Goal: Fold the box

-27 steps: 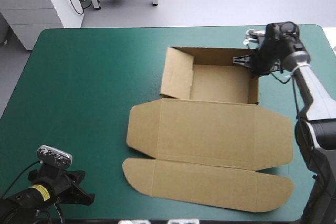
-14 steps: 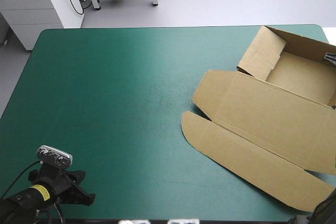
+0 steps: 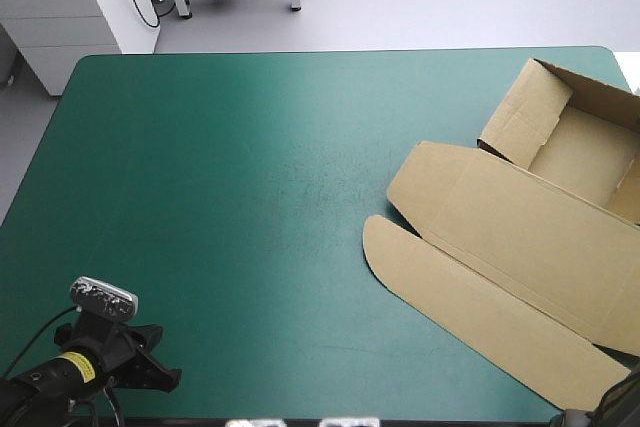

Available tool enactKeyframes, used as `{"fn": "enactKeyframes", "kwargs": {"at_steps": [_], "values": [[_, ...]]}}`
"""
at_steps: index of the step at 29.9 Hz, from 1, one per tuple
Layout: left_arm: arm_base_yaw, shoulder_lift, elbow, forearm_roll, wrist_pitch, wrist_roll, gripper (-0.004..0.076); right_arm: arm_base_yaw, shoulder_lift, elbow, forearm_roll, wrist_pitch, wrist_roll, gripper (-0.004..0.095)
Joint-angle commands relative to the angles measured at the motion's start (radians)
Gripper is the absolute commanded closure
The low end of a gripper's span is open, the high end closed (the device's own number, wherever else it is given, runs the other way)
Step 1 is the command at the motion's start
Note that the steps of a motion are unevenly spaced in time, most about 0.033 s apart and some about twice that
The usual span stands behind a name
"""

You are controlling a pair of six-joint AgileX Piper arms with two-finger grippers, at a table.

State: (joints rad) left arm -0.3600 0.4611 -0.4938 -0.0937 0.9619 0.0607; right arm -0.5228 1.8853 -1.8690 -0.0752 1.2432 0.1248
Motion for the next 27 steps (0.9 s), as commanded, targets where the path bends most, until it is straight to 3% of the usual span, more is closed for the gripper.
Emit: {"fn": "enactKeyframes", "kwargs": {"at_steps": [1,14,19,22,24,27], "values": [[0.002,0.006,-0.024,-0.01,-0.047,-0.008,0.0732,-0.008,-0.046,-0.028,0.018,0.008,-0.02,0.0516],[0.002,0.006,-0.024,-0.01,-0.047,-0.008,0.0732,-0.008,-0.199,-0.028,0.181,0.008,-0.098,0.0518],[0.002,0.006,-0.024,-0.01,-0.047,-0.008,0.0732,-0.008,-0.289,-0.028,0.19,0.008,-0.103,0.0518],[0.002,0.006,-0.024,-0.01,-0.054,-0.008,0.0732,-0.005,-0.351,0.0,0.306,0.009,-0.095,0.0519],[0.002,0.006,-0.024,-0.01,-0.052,-0.008,0.0732,0.004,-0.423,0.068,0.395,0.009,-0.138,0.0556],[0.002,0.006,-0.024,-0.01,-0.052,-0.008,0.0732,0.044,-0.541,0.207,0.392,0.008,-0.187,0.0661]]}}
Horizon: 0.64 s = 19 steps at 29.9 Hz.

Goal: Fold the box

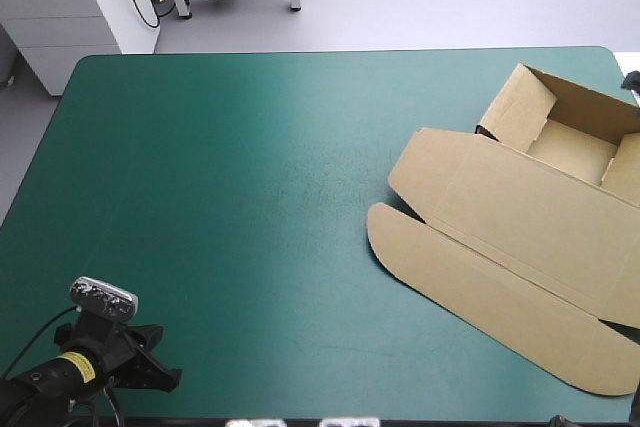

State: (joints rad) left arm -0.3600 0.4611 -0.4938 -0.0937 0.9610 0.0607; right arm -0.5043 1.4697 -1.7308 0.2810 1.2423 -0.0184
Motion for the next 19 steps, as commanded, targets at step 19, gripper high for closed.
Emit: {"fn": "enactKeyframes", "kwargs": {"at_steps": [19], "values": [[0.002,0.006,-0.024,-0.01,-0.051,-0.007,0.0732,0.297,-0.937,0.898,0.012,-0.083,-0.196,0.0788]]}}
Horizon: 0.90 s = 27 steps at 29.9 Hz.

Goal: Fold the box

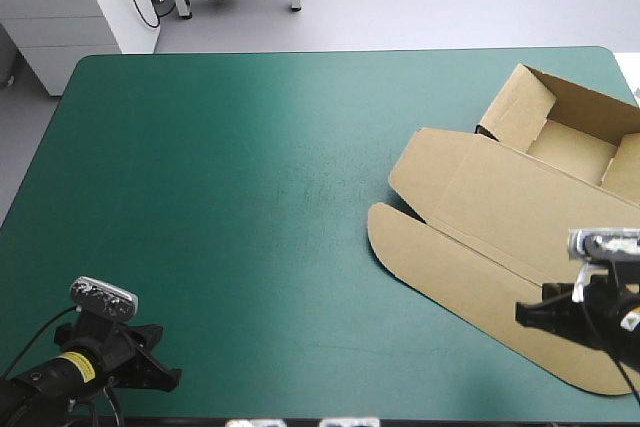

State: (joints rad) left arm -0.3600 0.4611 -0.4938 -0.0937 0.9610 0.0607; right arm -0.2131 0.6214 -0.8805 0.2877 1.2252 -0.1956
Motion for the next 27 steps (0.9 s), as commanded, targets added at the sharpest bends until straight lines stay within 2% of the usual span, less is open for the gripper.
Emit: {"fn": "enactKeyframes", "kwargs": {"at_steps": [1,12,27], "values": [[0.002,0.006,-0.024,-0.01,-0.051,-0.007,0.0732,0.006,-0.126,0.078,0.005,-0.071,-0.021,0.0788],[0.002,0.006,-0.024,-0.01,-0.051,-0.007,0.0732,0.006,-0.367,0.284,-0.01,-0.076,-0.035,0.0789],[0.002,0.006,-0.024,-0.01,-0.05,-0.007,0.0732,0.006,-0.396,0.362,-0.009,-0.071,-0.02,0.0789]]}}
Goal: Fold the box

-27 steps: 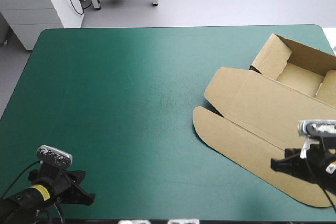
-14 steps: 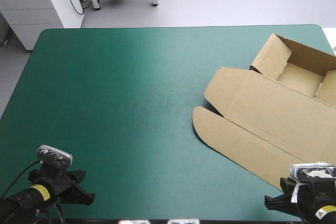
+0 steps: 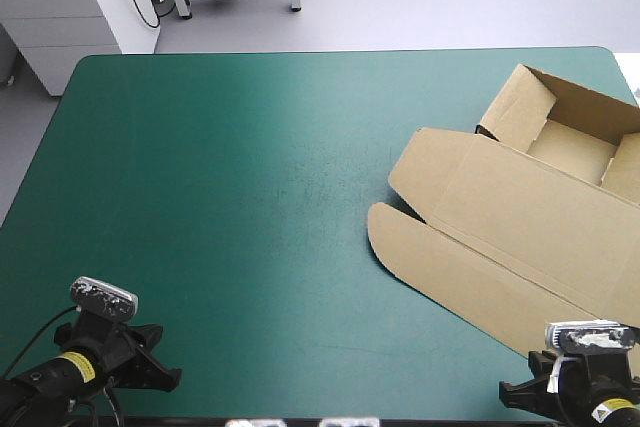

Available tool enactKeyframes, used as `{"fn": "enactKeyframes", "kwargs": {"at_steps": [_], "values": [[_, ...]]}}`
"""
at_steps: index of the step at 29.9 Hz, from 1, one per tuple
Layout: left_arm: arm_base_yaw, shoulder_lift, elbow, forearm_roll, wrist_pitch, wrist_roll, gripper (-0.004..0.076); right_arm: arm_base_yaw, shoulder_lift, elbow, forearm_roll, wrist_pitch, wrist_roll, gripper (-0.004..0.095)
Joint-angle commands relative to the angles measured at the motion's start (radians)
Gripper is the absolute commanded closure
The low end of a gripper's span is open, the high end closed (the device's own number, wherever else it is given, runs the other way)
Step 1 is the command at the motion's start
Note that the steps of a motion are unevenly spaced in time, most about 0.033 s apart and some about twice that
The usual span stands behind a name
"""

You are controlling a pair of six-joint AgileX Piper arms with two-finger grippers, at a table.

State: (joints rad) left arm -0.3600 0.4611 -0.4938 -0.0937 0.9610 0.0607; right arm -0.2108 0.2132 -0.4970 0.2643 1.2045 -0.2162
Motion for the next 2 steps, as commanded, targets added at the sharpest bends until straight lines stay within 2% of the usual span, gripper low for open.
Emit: {"fn": "enactKeyframes", "kwargs": {"at_steps": [1,2], "values": [[0.002,0.006,-0.024,-0.01,-0.05,-0.007,0.0732,0.003,0.012,-0.021,0.014,-0.05,0.0,0.0789],[0.002,0.006,-0.024,-0.01,-0.05,-0.007,0.0732,0.003,0.012,-0.021,0.014,-0.05,0.0,0.0789]]}}
